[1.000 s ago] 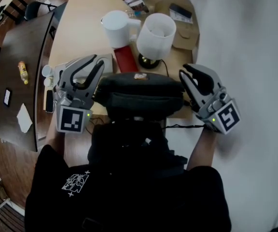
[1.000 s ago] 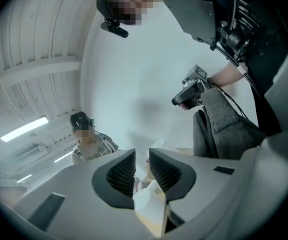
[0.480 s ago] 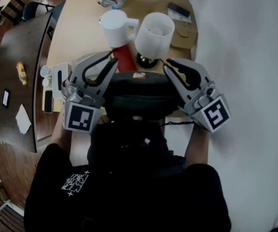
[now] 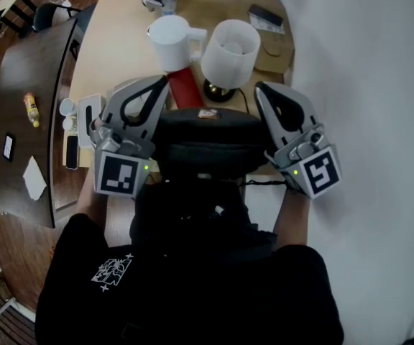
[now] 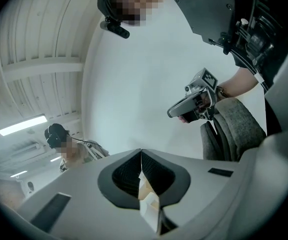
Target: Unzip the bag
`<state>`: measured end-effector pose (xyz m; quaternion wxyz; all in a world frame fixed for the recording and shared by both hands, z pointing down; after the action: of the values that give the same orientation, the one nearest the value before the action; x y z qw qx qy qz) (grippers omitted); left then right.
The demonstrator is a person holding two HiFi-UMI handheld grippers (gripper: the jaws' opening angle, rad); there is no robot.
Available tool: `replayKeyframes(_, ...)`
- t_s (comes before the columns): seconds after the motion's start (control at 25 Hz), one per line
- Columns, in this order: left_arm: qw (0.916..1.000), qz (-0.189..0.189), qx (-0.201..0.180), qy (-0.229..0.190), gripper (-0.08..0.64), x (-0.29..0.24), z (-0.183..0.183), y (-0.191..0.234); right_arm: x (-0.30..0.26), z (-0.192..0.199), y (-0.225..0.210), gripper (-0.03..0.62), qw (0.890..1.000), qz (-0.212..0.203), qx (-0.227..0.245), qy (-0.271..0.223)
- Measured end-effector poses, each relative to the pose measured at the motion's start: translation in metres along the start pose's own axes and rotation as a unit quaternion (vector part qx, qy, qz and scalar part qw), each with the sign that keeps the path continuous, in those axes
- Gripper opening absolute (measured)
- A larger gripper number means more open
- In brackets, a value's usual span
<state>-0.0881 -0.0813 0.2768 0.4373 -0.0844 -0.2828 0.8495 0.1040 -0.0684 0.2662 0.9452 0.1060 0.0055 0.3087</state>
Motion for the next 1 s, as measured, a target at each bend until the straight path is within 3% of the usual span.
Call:
replayKeyframes(0.08,0.9998,-0.010,0.014,0.006,-0.011,0.000,0.002,0.004,0.003,-0.001,-0.006,0.009,0.999,0.032,-0.005,-0.006)
replayKeyframes(0.2,0.9967,-0.024,0.076,0.018,-0.011,0.003,0.005,0.012,0.008,-0.007,-0.010,0.009,0.997,0.062,-0.030,-0.026)
replayKeyframes(0.32,0.9863,-0.041,0.158,0.028,-0.011,0.004,0.009,0.020,0.010,-0.005,-0.012,0.009,0.996,0.081,-0.026,-0.009)
replayKeyframes(0.4,0.9809,-0.056,0.184,0.028,-0.011,0.004,0.008,0.025,0.008,-0.003,-0.011,0.010,0.996,0.088,-0.022,0.001)
replayKeyframes(1.0,0.9767,-0.083,0.194,0.037,-0.011,0.008,0.010,0.029,0.010,-0.006,-0.008,0.012,0.995,0.094,-0.028,0.001)
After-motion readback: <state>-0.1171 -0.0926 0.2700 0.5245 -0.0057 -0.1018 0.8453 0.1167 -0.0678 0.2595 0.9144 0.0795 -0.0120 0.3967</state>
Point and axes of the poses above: the fingertips, and each gripper's own axes: x backward along the fingers, y to its left, z out of its underside, the point moved 4 cm from there along x, backward along the fingers, and after that the axes turned 7 degrees about -z, right-handed, at the moved point
